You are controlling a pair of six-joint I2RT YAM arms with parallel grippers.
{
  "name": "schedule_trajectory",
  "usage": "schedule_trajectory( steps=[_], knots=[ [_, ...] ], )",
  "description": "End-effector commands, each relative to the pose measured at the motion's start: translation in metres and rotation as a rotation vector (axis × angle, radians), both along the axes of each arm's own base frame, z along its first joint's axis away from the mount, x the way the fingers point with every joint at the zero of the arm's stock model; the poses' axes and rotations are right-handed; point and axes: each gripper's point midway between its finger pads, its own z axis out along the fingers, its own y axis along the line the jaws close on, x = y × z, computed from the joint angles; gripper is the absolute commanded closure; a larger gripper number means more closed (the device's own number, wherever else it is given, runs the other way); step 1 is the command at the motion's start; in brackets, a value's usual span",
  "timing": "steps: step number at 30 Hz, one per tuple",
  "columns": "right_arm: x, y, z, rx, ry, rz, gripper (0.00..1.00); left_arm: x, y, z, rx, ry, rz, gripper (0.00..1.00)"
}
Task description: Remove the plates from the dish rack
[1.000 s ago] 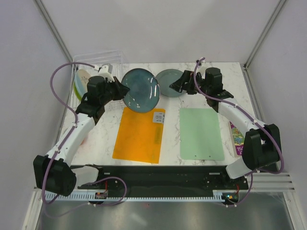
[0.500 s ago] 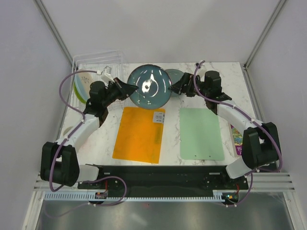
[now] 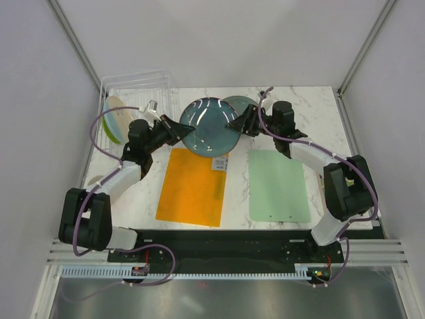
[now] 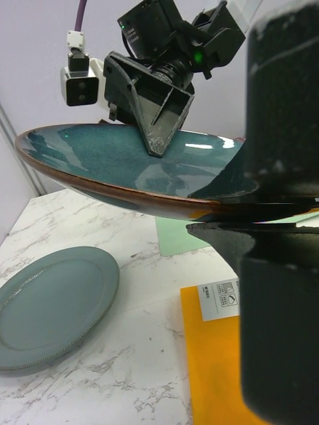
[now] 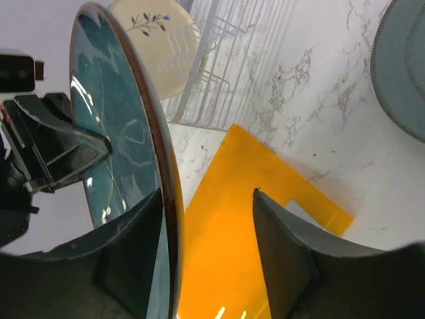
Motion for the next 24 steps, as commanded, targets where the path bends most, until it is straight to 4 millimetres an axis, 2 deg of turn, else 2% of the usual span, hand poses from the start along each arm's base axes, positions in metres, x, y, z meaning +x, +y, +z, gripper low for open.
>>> schedule_trajectory(
  steps=[1, 3, 4, 6, 7, 8, 9, 10, 11, 13, 14, 16, 17, 18, 19, 22, 23, 24],
  knots=[
    [0.003, 0.015, 0.029, 0.069, -0.086, 0.056, 0.62, -0.004, -0.008, 0.077, -0.162, -0.204, -0.056, 0.98],
    [0.005, 0.016, 0.029, 0.072, -0.087, 0.06, 0.91, -0.005, -0.009, 0.074, -0.175, -0.197, -0.061, 0.98],
    [0.004, 0.017, 0.032, 0.071, -0.092, 0.062, 1.0, -0.004, -0.01, 0.071, -0.177, -0.188, -0.064, 0.98],
    [0.006, 0.013, 0.032, 0.04, -0.104, 0.049, 1.0, -0.001, -0.009, 0.064, -0.17, -0.166, -0.061, 0.98],
    [0.008, 0.011, 0.036, 0.027, -0.117, 0.042, 1.0, 0.0, -0.008, 0.058, -0.158, -0.144, -0.06, 0.92],
    [0.012, 0.007, 0.033, -0.009, -0.119, 0.013, 1.0, 0.002, -0.006, 0.055, -0.145, -0.137, -0.062, 0.44],
    [0.014, 0.003, 0.038, -0.024, -0.135, -0.003, 1.0, 0.004, -0.003, 0.053, -0.114, -0.151, -0.06, 0.25],
    [0.02, -0.004, 0.043, -0.036, -0.146, -0.031, 1.0, 0.005, 0.0, 0.043, -0.086, -0.12, -0.054, 0.21],
    [0.024, -0.011, 0.04, -0.058, -0.137, -0.052, 1.0, 0.006, 0.004, 0.044, -0.06, -0.125, -0.046, 0.21],
    [0.039, -0.03, 0.05, -0.06, -0.152, -0.111, 1.0, 0.014, 0.021, 0.034, 0.045, -0.141, 0.008, 0.15],
    [0.045, -0.039, 0.051, -0.062, -0.149, -0.132, 1.0, 0.014, 0.029, 0.032, 0.09, -0.116, 0.03, 0.08],
    [0.062, -0.058, 0.057, -0.06, -0.159, -0.175, 1.0, 0.021, 0.051, 0.032, 0.2, -0.156, 0.091, 0.0],
    [0.068, -0.064, 0.058, -0.06, -0.158, -0.186, 1.0, 0.02, 0.059, 0.029, 0.283, -0.159, 0.098, 0.0],
    [0.076, -0.07, 0.052, -0.066, -0.146, -0.197, 1.0, 0.022, 0.072, 0.039, 0.337, -0.187, 0.156, 0.0],
    [0.087, -0.08, 0.06, -0.063, -0.162, -0.217, 1.0, 0.022, 0.08, 0.042, 0.388, -0.195, 0.184, 0.0],
    [0.113, -0.094, 0.054, -0.055, -0.14, -0.236, 1.0, 0.018, 0.109, 0.06, 0.548, -0.254, 0.303, 0.0],
    [0.123, -0.095, 0.038, -0.056, -0.107, -0.239, 1.0, 0.016, 0.118, 0.065, 0.603, -0.279, 0.335, 0.0],
    [0.133, -0.097, 0.045, -0.048, -0.121, -0.249, 1.0, 0.015, 0.132, 0.067, 0.647, -0.276, 0.398, 0.0]
  ],
)
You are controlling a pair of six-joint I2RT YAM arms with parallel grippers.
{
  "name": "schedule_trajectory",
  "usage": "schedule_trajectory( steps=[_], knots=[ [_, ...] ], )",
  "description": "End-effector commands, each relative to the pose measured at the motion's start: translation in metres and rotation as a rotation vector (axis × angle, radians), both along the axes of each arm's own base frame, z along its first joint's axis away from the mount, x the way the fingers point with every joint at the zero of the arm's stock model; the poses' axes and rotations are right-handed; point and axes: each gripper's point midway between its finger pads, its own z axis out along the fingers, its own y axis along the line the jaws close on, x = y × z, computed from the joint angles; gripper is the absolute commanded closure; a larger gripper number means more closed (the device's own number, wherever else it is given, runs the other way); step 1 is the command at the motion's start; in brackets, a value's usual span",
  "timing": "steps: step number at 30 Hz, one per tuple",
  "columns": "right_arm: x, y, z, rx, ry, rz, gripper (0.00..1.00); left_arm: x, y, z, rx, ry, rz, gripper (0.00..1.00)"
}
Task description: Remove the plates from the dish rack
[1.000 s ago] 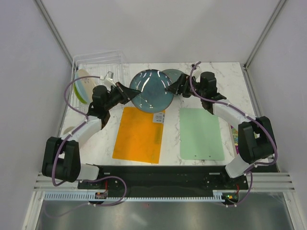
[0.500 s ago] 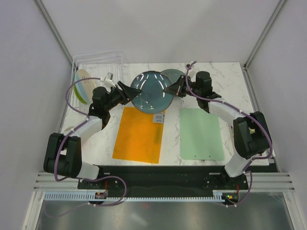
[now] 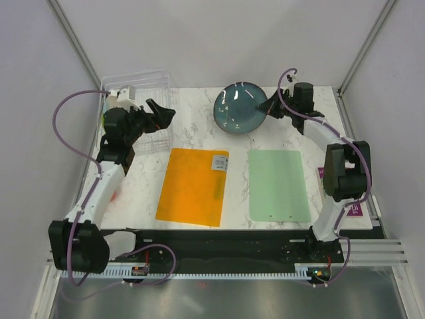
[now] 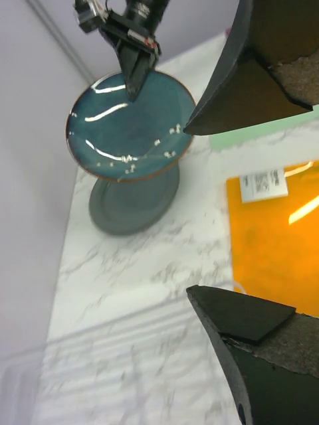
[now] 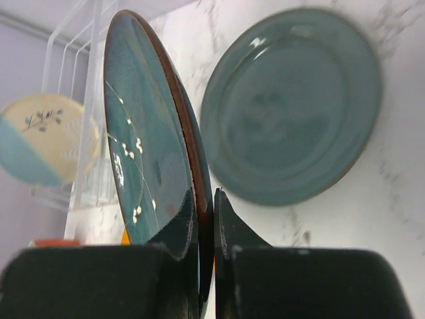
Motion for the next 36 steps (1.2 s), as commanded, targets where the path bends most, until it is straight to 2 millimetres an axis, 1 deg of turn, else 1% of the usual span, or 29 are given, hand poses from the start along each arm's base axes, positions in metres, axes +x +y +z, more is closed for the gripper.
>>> schedule_trajectory(
  steps=[1, 2, 3, 4, 5, 6, 7, 8, 9, 10, 11, 12, 13, 14, 19, 20, 21, 23, 24, 25, 26, 27, 28, 30, 31, 32, 33, 34, 36],
  knots=[
    [0.049, 0.001, 0.061, 0.073, -0.18, 0.008, 1.0, -0.012, 0.057, 0.033, 0.327, -0.138, 0.222, 0.0],
    [0.059, -0.001, 0.039, 0.072, -0.133, 0.001, 1.0, -0.013, 0.065, 0.034, 0.37, -0.151, 0.25, 0.0],
    [0.069, 0.0, 0.046, 0.079, -0.15, 0.002, 1.0, -0.015, 0.075, 0.036, 0.395, -0.156, 0.303, 0.0],
    [0.076, -0.001, 0.04, 0.091, -0.135, -0.003, 1.0, -0.02, 0.083, 0.043, 0.412, -0.174, 0.341, 0.0],
    [0.084, 0.001, 0.019, 0.096, -0.102, -0.002, 1.0, -0.021, 0.087, 0.043, 0.442, -0.18, 0.357, 0.0],
    [0.093, 0.002, 0.024, 0.105, -0.115, -0.003, 1.0, -0.024, 0.094, 0.038, 0.464, -0.155, 0.385, 0.0],
    [0.098, 0.002, 0.019, 0.112, -0.11, 0.001, 1.0, -0.027, 0.098, 0.037, 0.475, -0.148, 0.401, 0.0],
    [0.104, 0.005, 0.003, 0.126, -0.082, 0.003, 1.0, -0.028, 0.101, 0.037, 0.492, -0.149, 0.409, 0.0],
    [0.111, 0.005, 0.006, 0.132, -0.095, 0.0, 1.0, -0.029, 0.103, 0.037, 0.501, -0.146, 0.416, 0.0],
    [0.115, 0.005, 0.002, 0.133, -0.095, 0.0, 1.0, -0.03, 0.104, 0.035, 0.507, -0.138, 0.419, 0.0],
    [0.119, 0.006, -0.012, 0.14, -0.072, -0.003, 1.0, -0.031, 0.106, 0.034, 0.511, -0.135, 0.426, 0.0],
    [0.124, 0.008, -0.008, 0.146, -0.084, 0.001, 1.0, -0.031, 0.107, 0.035, 0.512, -0.135, 0.434, 0.0],
    [0.127, 0.006, -0.013, 0.15, -0.075, -0.002, 1.0, -0.032, 0.108, 0.034, 0.515, -0.133, 0.434, 0.0],
    [0.129, 0.007, -0.025, 0.152, -0.056, -0.002, 1.0, -0.031, 0.108, 0.033, 0.521, -0.13, 0.432, 0.0],
    [0.125, 0.007, -0.044, 0.152, -0.018, -0.004, 1.0, -0.031, 0.11, 0.027, 0.534, -0.114, 0.437, 0.0],
    [0.123, 0.007, -0.048, 0.152, -0.006, 0.0, 0.92, -0.031, 0.11, 0.028, 0.533, -0.117, 0.438, 0.0],
    [0.119, 0.007, -0.054, 0.151, 0.013, 0.001, 0.73, -0.03, 0.111, 0.026, 0.535, -0.112, 0.441, 0.0],
    [0.115, 0.006, -0.057, 0.141, 0.031, -0.005, 0.49, -0.03, 0.112, 0.024, 0.537, -0.106, 0.445, 0.0],
    [0.109, 0.004, -0.067, 0.126, 0.052, -0.012, 0.36, -0.029, 0.112, 0.024, 0.539, -0.104, 0.449, 0.0],
    [0.106, 0.003, -0.07, 0.105, 0.058, -0.019, 0.3, -0.029, 0.113, 0.022, 0.541, -0.099, 0.452, 0.0],
    [0.104, 0.001, -0.065, 0.095, 0.053, -0.019, 0.25, -0.029, 0.114, 0.021, 0.544, -0.094, 0.452, 0.0],
    [0.101, -0.001, -0.069, 0.081, 0.062, -0.019, 0.18, -0.029, 0.113, 0.021, 0.543, -0.093, 0.452, 0.0],
    [0.097, -0.003, -0.074, 0.055, 0.077, -0.016, 0.16, -0.029, 0.113, 0.02, 0.542, -0.091, 0.451, 0.0],
    [0.096, -0.008, -0.073, 0.01, 0.074, -0.032, 0.1, -0.029, 0.113, 0.019, 0.54, -0.088, 0.45, 0.0],
    [0.09, -0.011, -0.076, -0.022, 0.114, -0.039, 0.08, -0.028, 0.113, 0.019, 0.539, -0.086, 0.45, 0.0],
    [0.091, -0.019, -0.076, -0.087, 0.094, -0.05, 0.07, -0.029, 0.113, 0.019, 0.541, -0.085, 0.449, 0.0],
    [0.09, -0.023, -0.075, -0.118, 0.093, -0.061, 0.03, -0.028, 0.113, 0.018, 0.542, -0.082, 0.45, 0.0],
    [0.084, -0.026, -0.073, -0.158, 0.112, -0.064, 0.02, -0.028, 0.114, 0.018, 0.549, -0.079, 0.45, 0.0],
    [0.084, -0.038, -0.071, -0.263, 0.103, -0.096, 0.02, -0.026, 0.118, 0.016, 0.563, -0.067, 0.469, 0.0]
  ],
)
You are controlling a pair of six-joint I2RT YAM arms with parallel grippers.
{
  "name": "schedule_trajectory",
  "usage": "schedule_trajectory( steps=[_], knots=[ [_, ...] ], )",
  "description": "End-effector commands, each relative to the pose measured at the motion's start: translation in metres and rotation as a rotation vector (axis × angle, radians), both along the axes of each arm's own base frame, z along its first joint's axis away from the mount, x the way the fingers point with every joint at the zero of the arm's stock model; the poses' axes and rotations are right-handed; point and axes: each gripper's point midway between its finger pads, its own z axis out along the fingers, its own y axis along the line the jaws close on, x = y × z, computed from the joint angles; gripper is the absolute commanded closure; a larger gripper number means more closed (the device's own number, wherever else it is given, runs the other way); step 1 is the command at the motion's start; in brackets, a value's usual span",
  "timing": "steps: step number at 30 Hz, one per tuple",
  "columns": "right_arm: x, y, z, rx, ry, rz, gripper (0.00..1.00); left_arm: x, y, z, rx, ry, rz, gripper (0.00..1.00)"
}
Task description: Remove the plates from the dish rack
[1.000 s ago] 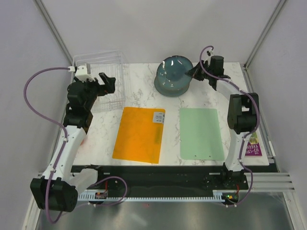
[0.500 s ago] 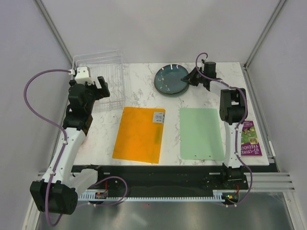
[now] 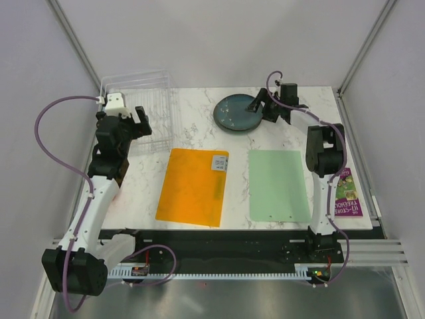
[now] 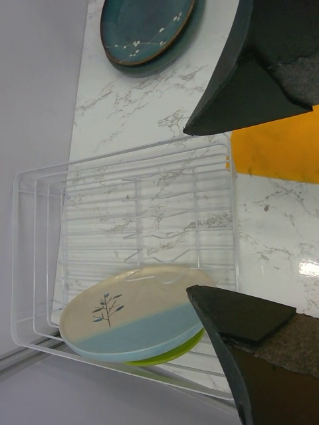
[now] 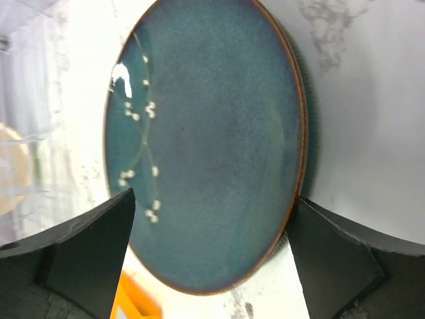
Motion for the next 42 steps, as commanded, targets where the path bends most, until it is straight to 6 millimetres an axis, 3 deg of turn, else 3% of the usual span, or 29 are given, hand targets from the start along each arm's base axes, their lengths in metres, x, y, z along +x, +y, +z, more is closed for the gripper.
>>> schedule_trajectory(
  steps=[1, 9, 10, 12, 13, 14, 16, 17, 18, 20, 28, 30, 34, 37, 40, 41, 42],
  knots=[
    [-0.005, -0.035, 0.04, -0.253, -0.058, -0.043, 0.02, 0.003, 0.013, 0.0, 0.066, 0.01, 0.049, 0.0],
    [-0.03, -0.069, 0.06, -0.422, -0.065, -0.143, 0.02, 0.033, 0.049, -0.015, 0.113, 0.087, 0.188, 0.0],
    [-0.033, -0.069, 0.073, -0.418, -0.087, -0.147, 0.02, 0.037, 0.054, -0.017, 0.134, 0.096, 0.206, 0.0],
    [-0.045, -0.069, 0.071, -0.412, -0.079, -0.142, 0.02, 0.045, 0.072, -0.018, 0.149, 0.106, 0.285, 0.0],
    [-0.049, -0.067, 0.084, -0.399, -0.108, -0.139, 0.02, 0.048, 0.075, -0.017, 0.151, 0.105, 0.297, 0.0],
    [-0.058, -0.066, 0.075, -0.398, -0.091, -0.133, 0.02, 0.049, 0.09, -0.017, 0.15, 0.107, 0.336, 0.0],
    [-0.065, -0.065, 0.086, -0.377, -0.121, -0.134, 0.02, 0.06, 0.098, -0.02, 0.153, 0.123, 0.358, 0.0],
    [-0.072, -0.065, 0.077, -0.376, -0.102, -0.127, 0.02, 0.062, 0.104, -0.021, 0.156, 0.127, 0.378, 0.0],
    [-0.075, -0.064, 0.083, -0.369, -0.114, -0.128, 0.02, 0.065, 0.108, -0.018, 0.183, 0.131, 0.385, 0.0],
    [-0.085, -0.061, 0.077, -0.358, -0.102, -0.107, 0.02, 0.071, 0.119, -0.032, 0.192, 0.169, 0.42, 0.0],
    [-0.116, -0.062, 0.078, -0.346, -0.109, -0.099, 0.02, 0.096, 0.136, -0.06, 0.191, 0.184, 0.473, 0.01],
    [-0.12, -0.062, 0.08, -0.343, -0.114, -0.095, 0.02, 0.103, 0.138, -0.069, 0.19, 0.202, 0.484, 0.12],
    [-0.133, -0.061, 0.069, -0.338, -0.096, -0.087, 0.02, 0.111, 0.146, -0.076, 0.195, 0.207, 0.515, 0.22],
    [-0.138, -0.06, 0.061, -0.332, -0.083, -0.083, 0.02, 0.114, 0.147, -0.076, 0.196, 0.207, 0.518, 0.38],
    [-0.141, -0.06, 0.053, -0.333, -0.069, -0.079, 0.02, 0.114, 0.146, -0.073, 0.193, 0.196, 0.516, 0.76],
    [-0.141, -0.06, 0.051, -0.334, -0.068, -0.079, 0.02, 0.113, 0.147, -0.073, 0.195, 0.199, 0.519, 0.94],
    [-0.141, -0.061, 0.048, -0.333, -0.061, -0.079, 0.02, 0.112, 0.147, -0.071, 0.192, 0.192, 0.517, 0.98]
  ],
)
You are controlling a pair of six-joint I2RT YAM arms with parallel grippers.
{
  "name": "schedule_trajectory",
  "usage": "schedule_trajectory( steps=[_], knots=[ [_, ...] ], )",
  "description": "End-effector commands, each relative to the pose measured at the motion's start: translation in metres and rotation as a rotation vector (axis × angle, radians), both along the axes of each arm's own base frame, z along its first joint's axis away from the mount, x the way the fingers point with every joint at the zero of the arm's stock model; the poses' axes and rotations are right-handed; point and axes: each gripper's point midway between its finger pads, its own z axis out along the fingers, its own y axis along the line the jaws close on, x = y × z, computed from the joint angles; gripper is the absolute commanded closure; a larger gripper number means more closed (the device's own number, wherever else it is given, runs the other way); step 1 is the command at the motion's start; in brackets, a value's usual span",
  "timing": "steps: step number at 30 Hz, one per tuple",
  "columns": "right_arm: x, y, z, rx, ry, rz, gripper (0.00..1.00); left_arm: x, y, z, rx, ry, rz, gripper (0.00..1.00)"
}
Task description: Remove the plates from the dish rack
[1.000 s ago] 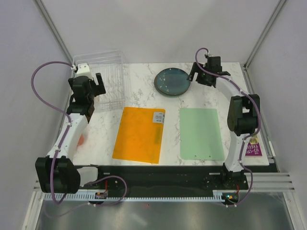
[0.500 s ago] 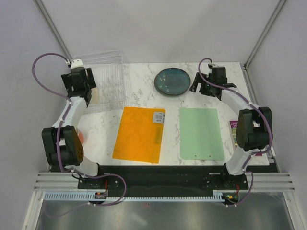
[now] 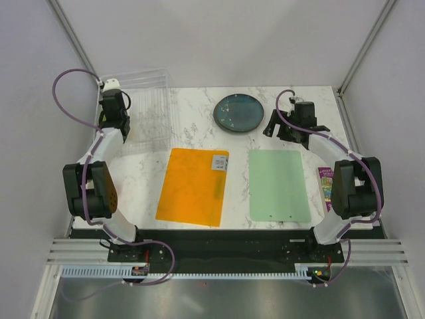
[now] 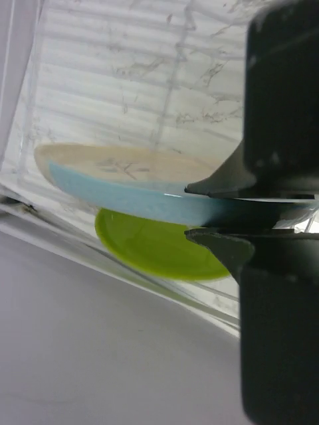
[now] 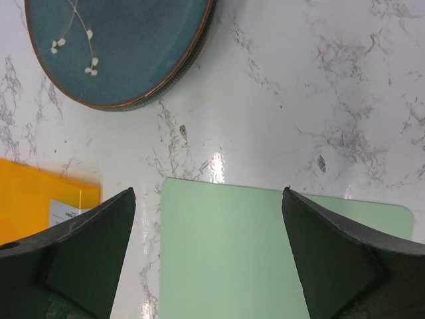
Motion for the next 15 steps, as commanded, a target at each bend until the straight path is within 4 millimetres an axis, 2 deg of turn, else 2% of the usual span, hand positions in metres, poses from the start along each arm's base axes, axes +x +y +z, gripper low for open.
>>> schedule_trajectory(
  steps=[1, 6, 9, 15],
  knots=[
    [0.002, 0.005, 0.007, 0.021, -0.041, 0.019, 0.02, 0.004, 0.013, 0.032, 0.057, -0.08, 0.057, 0.98],
    [-0.002, 0.007, 0.003, 0.03, -0.035, 0.02, 0.02, 0.001, 0.013, 0.041, 0.087, -0.079, 0.044, 0.98],
    [-0.004, 0.006, 0.004, 0.029, -0.035, 0.018, 0.02, -0.002, 0.014, 0.059, 0.109, -0.108, 0.051, 0.98],
    [-0.005, 0.005, 0.015, 0.026, -0.06, 0.011, 0.02, -0.006, 0.006, 0.119, 0.198, -0.178, 0.052, 0.98]
  ],
)
